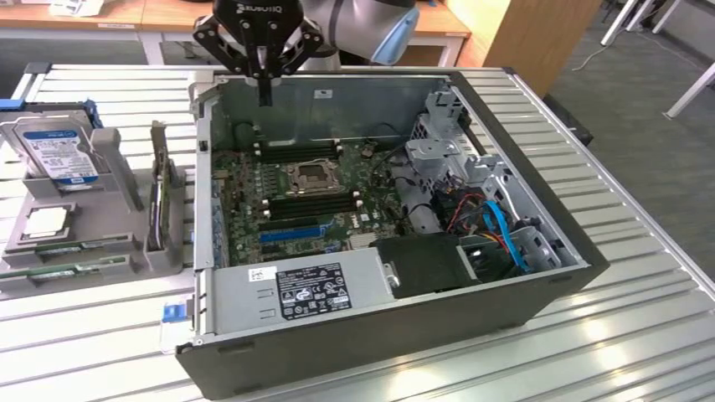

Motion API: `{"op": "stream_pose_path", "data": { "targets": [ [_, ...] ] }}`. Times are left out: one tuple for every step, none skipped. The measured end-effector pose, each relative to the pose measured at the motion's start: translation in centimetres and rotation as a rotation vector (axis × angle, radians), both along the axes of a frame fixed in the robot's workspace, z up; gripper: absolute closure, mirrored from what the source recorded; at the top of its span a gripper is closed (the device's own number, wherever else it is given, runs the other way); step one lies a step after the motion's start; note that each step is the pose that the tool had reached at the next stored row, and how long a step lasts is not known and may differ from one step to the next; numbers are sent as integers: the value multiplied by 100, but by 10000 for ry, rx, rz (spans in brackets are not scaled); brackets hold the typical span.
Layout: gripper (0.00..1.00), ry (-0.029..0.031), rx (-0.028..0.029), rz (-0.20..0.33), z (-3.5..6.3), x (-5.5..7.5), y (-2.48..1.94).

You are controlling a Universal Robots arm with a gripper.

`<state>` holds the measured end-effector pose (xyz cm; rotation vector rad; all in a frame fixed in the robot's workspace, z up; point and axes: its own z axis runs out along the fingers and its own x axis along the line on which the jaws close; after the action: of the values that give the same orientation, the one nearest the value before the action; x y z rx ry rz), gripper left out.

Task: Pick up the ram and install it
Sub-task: 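Reach for the ram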

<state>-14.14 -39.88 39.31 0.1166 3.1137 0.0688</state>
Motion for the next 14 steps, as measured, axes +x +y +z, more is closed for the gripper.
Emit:
{"op": "stream_pose_path", "data": {
  "targets": [
    [90, 0, 1, -1, 0, -18, 0],
    [90, -1, 1, 0, -1, -34, 0],
    [90, -1, 1, -1, -1, -51, 0],
    [90, 0, 0, -1, -1, -67, 0],
    [90, -1, 1, 1, -1, -84, 0],
    [90, 0, 0, 1, -1, -102, 0],
    [90, 0, 0, 1, -1, -121, 0],
    [90, 0, 0, 1, -2, -141, 0],
    [90, -1, 0, 0, -2, -161, 0],
    [90, 0, 0, -1, -2, -180, 0],
    [90, 0, 0, 0, -2, -198, 0],
    [90, -1, 1, 0, -3, -216, 0],
    [90, 0, 1, -1, -3, -234, 0],
    [90, 0, 0, 0, -3, -252, 0]
  ]
}}
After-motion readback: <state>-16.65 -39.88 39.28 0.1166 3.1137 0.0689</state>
